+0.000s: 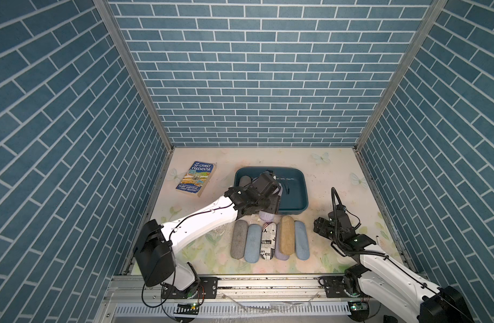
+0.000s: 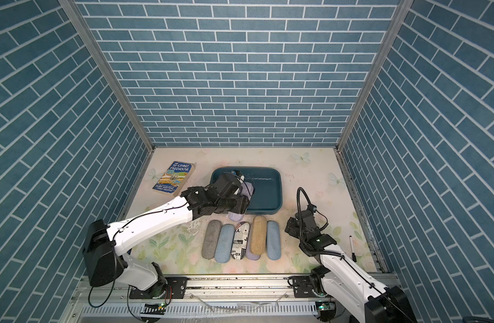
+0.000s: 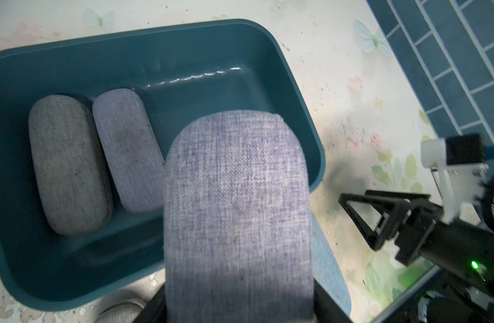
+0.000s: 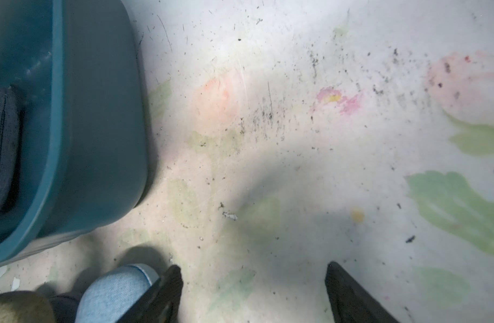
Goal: Put the glasses cases into the storage boxes
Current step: Pick up the glasses case, then place the glasses case in the storage box.
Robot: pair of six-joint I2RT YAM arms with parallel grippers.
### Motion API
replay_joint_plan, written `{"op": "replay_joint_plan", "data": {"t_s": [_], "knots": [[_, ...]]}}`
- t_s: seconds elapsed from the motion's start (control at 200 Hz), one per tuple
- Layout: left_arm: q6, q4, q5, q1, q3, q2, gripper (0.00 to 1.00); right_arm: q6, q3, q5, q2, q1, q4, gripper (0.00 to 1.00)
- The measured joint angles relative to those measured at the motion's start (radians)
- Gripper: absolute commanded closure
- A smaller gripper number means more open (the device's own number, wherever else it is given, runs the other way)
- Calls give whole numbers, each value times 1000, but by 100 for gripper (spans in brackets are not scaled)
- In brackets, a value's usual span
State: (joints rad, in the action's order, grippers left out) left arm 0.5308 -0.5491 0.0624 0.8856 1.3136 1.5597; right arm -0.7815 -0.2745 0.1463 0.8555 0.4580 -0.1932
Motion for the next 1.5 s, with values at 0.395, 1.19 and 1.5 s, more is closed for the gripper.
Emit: {"op": "replay_joint_plan", "data": {"t_s": [0.395, 1.19, 1.5], "knots": [[45, 50, 105, -89, 190, 359, 34, 0, -1, 1, -11, 0, -13, 18], [87, 77, 184, -121, 349, 577, 32, 1, -28, 23, -100, 0, -85, 18], [90, 80, 187, -129, 364, 618, 31, 1, -29, 27, -105, 0, -97, 18]]}}
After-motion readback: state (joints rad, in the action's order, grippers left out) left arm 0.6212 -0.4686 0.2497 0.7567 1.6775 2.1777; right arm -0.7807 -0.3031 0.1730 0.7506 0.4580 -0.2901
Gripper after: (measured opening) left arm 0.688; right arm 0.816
